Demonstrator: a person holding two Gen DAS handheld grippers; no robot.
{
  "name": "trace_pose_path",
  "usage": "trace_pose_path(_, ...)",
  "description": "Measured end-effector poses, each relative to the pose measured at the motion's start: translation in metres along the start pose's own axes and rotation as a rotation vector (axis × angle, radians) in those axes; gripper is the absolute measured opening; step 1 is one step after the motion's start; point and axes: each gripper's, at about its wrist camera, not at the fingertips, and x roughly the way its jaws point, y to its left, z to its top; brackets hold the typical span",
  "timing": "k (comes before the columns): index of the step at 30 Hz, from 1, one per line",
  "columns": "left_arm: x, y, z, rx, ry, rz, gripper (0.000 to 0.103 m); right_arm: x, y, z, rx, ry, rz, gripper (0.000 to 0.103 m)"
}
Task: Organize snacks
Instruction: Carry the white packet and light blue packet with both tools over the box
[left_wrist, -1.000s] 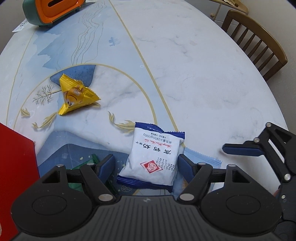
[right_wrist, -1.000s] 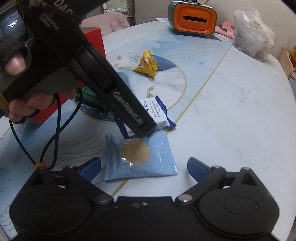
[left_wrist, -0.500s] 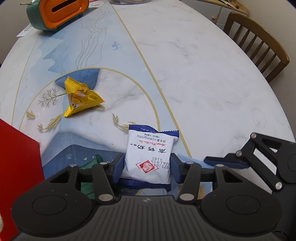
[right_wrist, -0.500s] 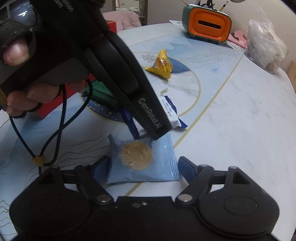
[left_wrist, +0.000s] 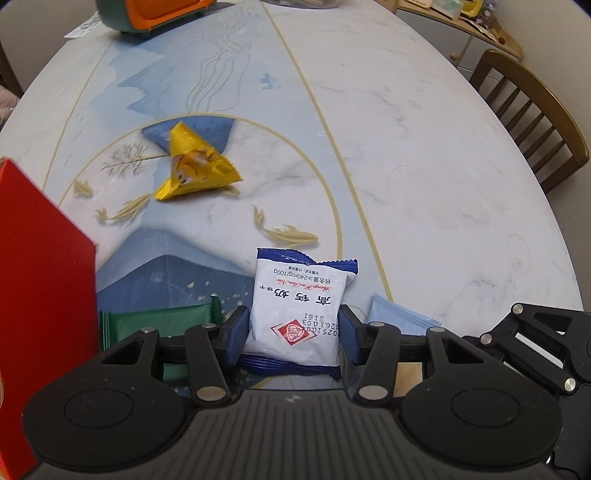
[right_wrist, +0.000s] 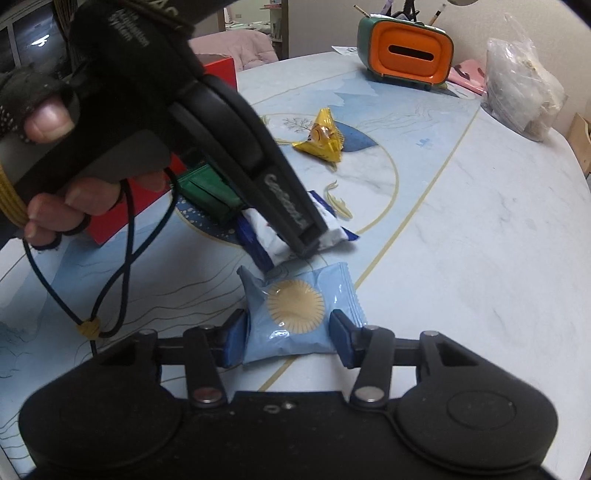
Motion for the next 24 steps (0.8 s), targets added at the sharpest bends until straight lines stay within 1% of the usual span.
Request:
trace_pose_path(5, -0.007, 0.003, -0.007, -0.016, -0.008, -0.002, 0.050, 0.005, 0.001, 0.004, -0.010, 0.013, -0.018, 0.049)
trace_pose_path(8, -0.012, 0.004, -0.009, -0.021, -0.018, 0.000, 0.050, 0.007, 0.000, 0.005, -0.007, 0.024, -0.014, 0.056)
trace_pose_path(9, -0.013, 0.004, -0.011, -0.024, -0.020, 0.000, 0.050, 0.008, 0.000, 0.005, -0.004, 0.026, -0.017, 0.061)
trace_pose_path(10, -0.014, 0.005, -0.011, -0.028, -0.022, 0.000, 0.050, 0.010, -0.001, 0.006, -0.003, 0.029, -0.019, 0.064)
trace_pose_path(15, -0.019, 0.010, -0.015, -0.049, -0.030, 0.002, 0.050, 0.016, -0.002, 0.006, -0.013, 0.018, -0.016, 0.066)
trace_pose_path(17, -0.021, 0.011, -0.015, -0.056, -0.035, 0.002, 0.050, 0.016, -0.002, 0.007, -0.016, 0.013, -0.013, 0.064)
trace_pose_path(19, -0.023, 0.012, -0.016, -0.060, -0.039, 0.002, 0.050, 0.015, -0.001, 0.005, -0.023, 0.002, -0.018, 0.057)
trace_pose_path(20, -0.023, 0.012, -0.017, -0.061, -0.040, 0.003, 0.050, 0.014, 0.000, 0.005, -0.019, 0.000, -0.018, 0.056)
trace_pose_path(22, -0.024, 0.013, -0.018, -0.065, -0.040, 0.005, 0.050, 0.011, 0.002, 0.004, -0.018, -0.011, -0.018, 0.048)
trace_pose_path(24, -0.025, 0.014, -0.019, -0.071, -0.041, 0.004, 0.050, 0.008, 0.003, 0.004, -0.013, -0.016, -0.022, 0.047)
